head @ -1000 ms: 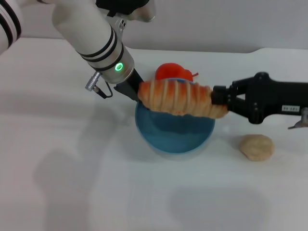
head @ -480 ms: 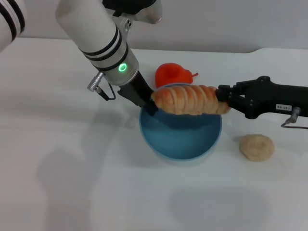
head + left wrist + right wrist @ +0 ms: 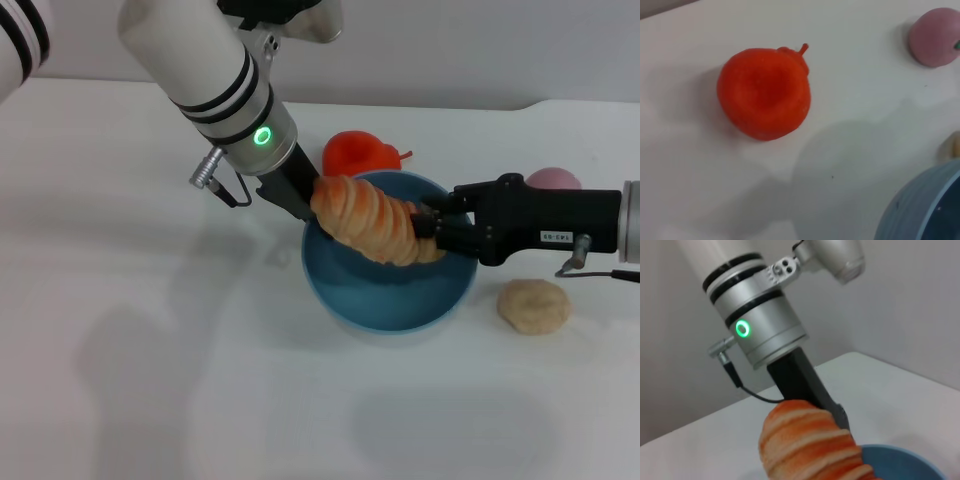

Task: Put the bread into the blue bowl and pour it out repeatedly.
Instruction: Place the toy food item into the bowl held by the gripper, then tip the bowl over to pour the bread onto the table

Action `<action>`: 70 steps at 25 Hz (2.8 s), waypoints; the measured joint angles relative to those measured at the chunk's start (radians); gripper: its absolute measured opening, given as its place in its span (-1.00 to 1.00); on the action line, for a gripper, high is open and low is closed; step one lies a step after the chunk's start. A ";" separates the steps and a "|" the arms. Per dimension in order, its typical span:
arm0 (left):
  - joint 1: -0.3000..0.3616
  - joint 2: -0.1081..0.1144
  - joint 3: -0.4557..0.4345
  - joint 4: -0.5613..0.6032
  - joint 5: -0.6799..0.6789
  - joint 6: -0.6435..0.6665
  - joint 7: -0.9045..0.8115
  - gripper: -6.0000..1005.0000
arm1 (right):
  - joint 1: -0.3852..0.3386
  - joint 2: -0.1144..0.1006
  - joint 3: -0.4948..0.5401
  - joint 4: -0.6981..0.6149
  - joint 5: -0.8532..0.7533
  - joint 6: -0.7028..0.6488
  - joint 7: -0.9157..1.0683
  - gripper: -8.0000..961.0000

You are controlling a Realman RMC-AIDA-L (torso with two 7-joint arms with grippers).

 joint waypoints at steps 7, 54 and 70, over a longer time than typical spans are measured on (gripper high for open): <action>-0.003 0.001 0.000 -0.001 -0.002 0.001 0.001 -0.94 | -0.009 -0.001 -0.001 -0.018 0.002 -0.011 0.038 -0.31; 0.066 -0.011 0.425 -0.022 0.043 0.836 0.038 -0.96 | -0.338 -0.005 0.368 0.266 0.677 -0.040 -0.116 0.02; 0.110 -0.016 0.645 -0.196 0.055 1.377 0.031 -0.96 | -0.335 -0.003 0.377 0.268 0.678 -0.079 -0.110 0.02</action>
